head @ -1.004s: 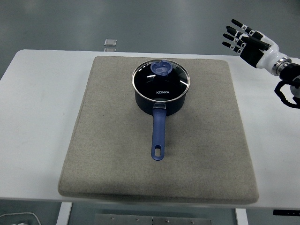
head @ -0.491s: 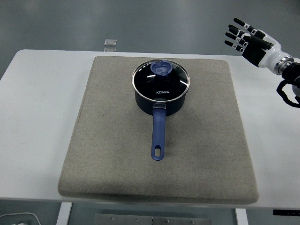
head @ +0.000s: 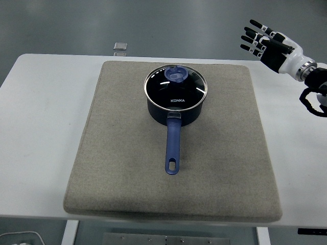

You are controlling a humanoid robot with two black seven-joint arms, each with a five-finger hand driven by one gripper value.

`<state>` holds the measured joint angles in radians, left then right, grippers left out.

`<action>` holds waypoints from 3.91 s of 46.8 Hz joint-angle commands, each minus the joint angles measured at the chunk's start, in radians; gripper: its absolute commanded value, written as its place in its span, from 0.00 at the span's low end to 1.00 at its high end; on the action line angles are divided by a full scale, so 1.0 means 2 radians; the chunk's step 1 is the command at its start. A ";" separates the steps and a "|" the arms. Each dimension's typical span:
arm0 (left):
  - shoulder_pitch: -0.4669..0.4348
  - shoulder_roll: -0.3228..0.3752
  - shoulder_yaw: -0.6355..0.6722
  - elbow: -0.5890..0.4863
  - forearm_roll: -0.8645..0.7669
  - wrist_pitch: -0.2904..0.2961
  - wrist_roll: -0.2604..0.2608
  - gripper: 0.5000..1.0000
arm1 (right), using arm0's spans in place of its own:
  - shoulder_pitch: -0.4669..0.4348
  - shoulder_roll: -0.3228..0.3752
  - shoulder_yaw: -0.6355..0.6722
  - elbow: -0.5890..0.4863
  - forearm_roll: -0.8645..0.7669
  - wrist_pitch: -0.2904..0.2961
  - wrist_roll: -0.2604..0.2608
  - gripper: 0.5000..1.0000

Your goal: Lift the pot lid and place it to the right of the pot.

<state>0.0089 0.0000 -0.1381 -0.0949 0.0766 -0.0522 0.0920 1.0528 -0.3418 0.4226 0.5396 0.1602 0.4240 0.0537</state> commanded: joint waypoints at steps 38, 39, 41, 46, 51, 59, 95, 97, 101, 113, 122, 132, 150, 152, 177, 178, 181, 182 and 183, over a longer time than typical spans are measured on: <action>0.000 0.000 0.000 0.000 0.000 0.000 0.000 1.00 | 0.011 -0.011 -0.004 0.074 -0.111 -0.005 0.000 0.86; 0.000 0.000 0.000 0.000 0.000 0.000 0.000 1.00 | 0.011 -0.012 -0.003 0.081 -0.117 -0.007 0.000 0.86; 0.000 0.000 0.000 0.001 0.000 0.000 0.000 1.00 | 0.015 -0.015 -0.003 0.097 -0.132 -0.015 0.000 0.86; 0.000 0.000 0.000 0.000 0.000 0.000 0.000 1.00 | 0.025 -0.019 -0.004 0.132 -0.173 -0.033 0.000 0.86; 0.000 0.000 0.000 0.001 0.000 0.000 0.000 1.00 | 0.034 -0.016 -0.003 0.147 -0.227 -0.042 0.000 0.86; 0.000 0.000 0.000 0.000 0.000 0.000 0.000 1.00 | 0.047 -0.019 -0.003 0.160 -0.312 -0.038 0.000 0.86; 0.000 0.000 0.000 0.000 0.000 0.000 0.000 1.00 | 0.155 0.007 -0.102 0.174 -0.545 -0.016 0.001 0.86; 0.000 0.000 0.000 0.001 0.000 0.000 0.000 1.00 | 0.159 0.011 -0.109 0.174 -0.553 -0.018 0.001 0.86; 0.000 0.000 0.000 0.001 0.000 0.000 0.000 1.00 | 0.168 0.021 -0.124 0.174 -0.566 -0.027 0.001 0.86; 0.000 0.000 0.000 0.001 0.000 0.000 0.000 1.00 | 0.180 0.038 -0.145 0.174 -0.611 -0.032 0.006 0.86; 0.000 0.000 0.000 0.001 0.000 0.000 0.000 1.00 | 0.183 0.050 -0.162 0.174 -0.644 -0.041 0.011 0.86; 0.000 0.000 0.000 0.001 0.000 0.000 0.000 1.00 | 0.192 0.054 -0.168 0.174 -0.673 -0.046 0.011 0.85; 0.000 0.000 0.000 0.001 0.000 0.000 0.000 1.00 | 0.215 0.065 -0.200 0.174 -0.722 -0.059 0.013 0.85; 0.000 0.000 0.000 0.001 0.000 0.000 0.000 1.00 | 0.217 0.067 -0.200 0.173 -0.722 -0.059 0.013 0.85; 0.000 0.000 0.000 0.000 0.001 0.000 0.000 1.00 | 0.218 0.088 -0.216 0.164 -0.738 -0.059 0.009 0.72; 0.000 0.000 0.000 0.001 0.000 0.000 0.000 1.00 | 0.218 0.088 -0.217 0.164 -0.739 -0.059 0.009 0.71; 0.000 0.000 0.000 0.001 0.000 0.000 0.000 1.00 | 0.218 0.088 -0.217 0.164 -0.740 -0.059 0.008 0.68; 0.000 0.000 0.000 0.000 0.000 0.000 0.000 1.00 | 0.218 0.089 -0.217 0.163 -0.740 -0.059 0.008 0.67; 0.000 0.000 0.000 0.000 0.000 0.000 0.000 1.00 | 0.218 0.088 -0.217 0.162 -0.740 -0.059 0.008 0.67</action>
<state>0.0092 0.0000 -0.1382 -0.0940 0.0767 -0.0522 0.0920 1.4907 -0.1655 -0.0106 0.8672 -1.3184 0.3052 0.0708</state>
